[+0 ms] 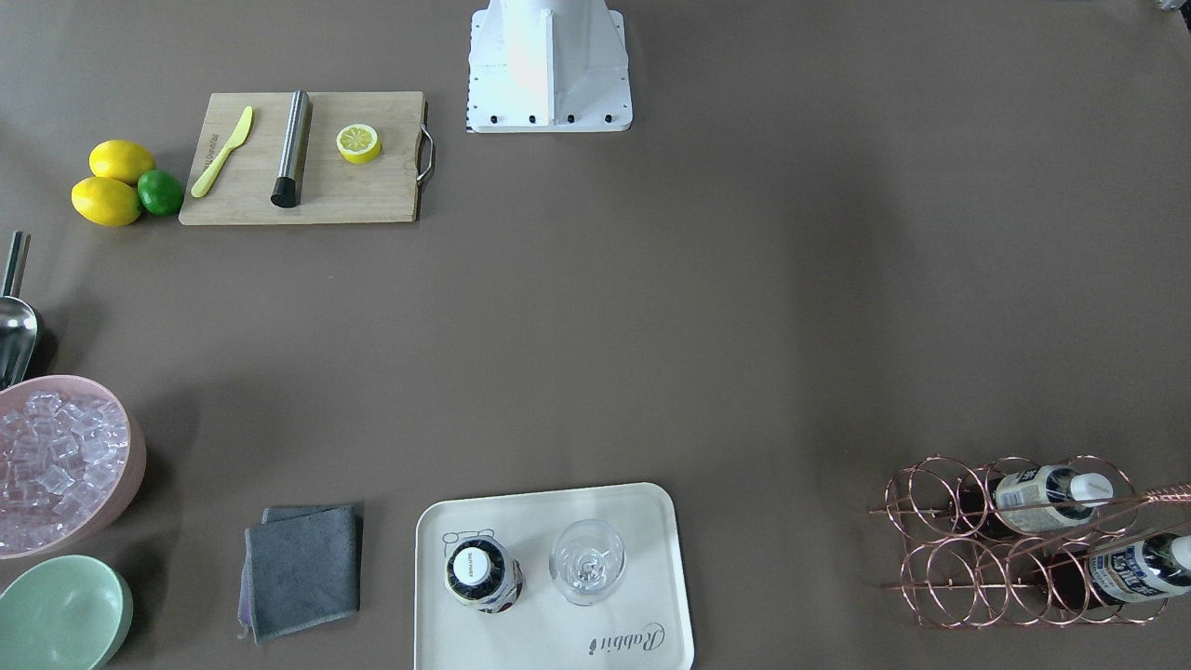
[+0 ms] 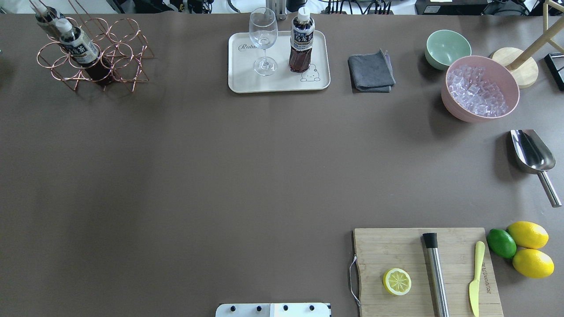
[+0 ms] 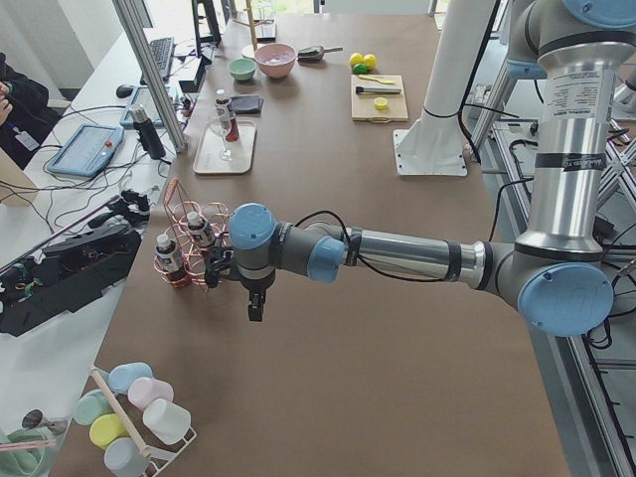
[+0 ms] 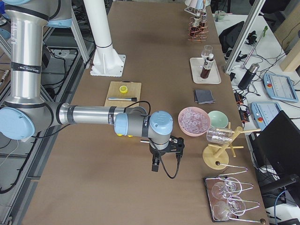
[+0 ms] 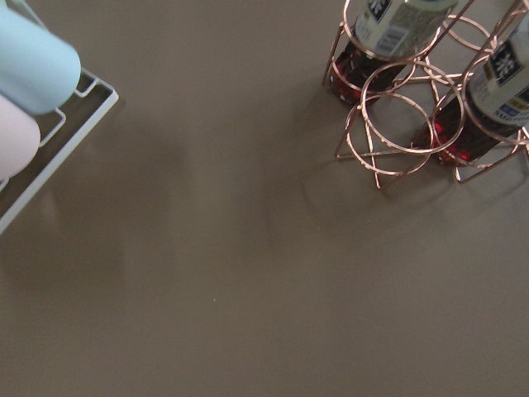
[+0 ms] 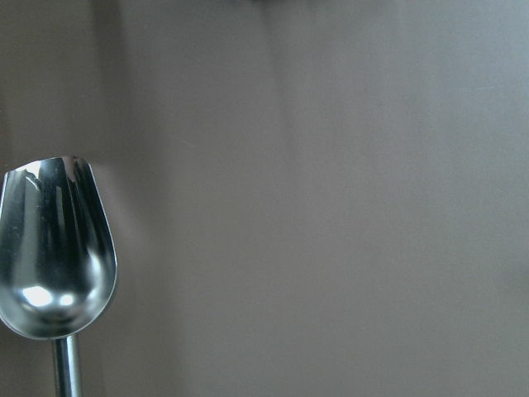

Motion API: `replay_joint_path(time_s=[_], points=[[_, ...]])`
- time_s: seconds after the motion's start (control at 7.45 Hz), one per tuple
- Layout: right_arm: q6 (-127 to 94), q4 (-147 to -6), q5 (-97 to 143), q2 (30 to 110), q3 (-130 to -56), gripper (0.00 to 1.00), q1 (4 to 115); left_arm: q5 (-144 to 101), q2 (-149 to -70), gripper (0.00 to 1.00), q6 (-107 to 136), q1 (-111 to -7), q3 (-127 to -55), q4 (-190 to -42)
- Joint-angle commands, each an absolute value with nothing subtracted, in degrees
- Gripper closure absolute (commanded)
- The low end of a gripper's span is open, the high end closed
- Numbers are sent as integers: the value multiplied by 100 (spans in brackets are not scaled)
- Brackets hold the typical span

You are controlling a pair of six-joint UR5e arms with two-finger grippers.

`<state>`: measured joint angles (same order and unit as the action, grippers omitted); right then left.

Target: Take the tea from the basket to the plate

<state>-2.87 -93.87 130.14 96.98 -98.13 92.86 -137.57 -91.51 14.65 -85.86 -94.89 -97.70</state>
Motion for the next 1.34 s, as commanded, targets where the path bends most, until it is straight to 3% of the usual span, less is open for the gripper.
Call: replay_joint_path(time_s=[0.0, 0.4, 1.21], points=[[-264, -9387, 13034, 9712, -9809, 0, 9290, -13737, -9097, 2, 884, -8648, -9808, -8661], [-255, -9387, 13113, 9738, -9835, 0, 9325, -13186, -8720, 2, 106, -8965, -9748, -8227], [-237, -9413, 13184, 10079, -10229, 0, 9369, -12999, -8815, 2, 132, -8938, -9536, -8288]])
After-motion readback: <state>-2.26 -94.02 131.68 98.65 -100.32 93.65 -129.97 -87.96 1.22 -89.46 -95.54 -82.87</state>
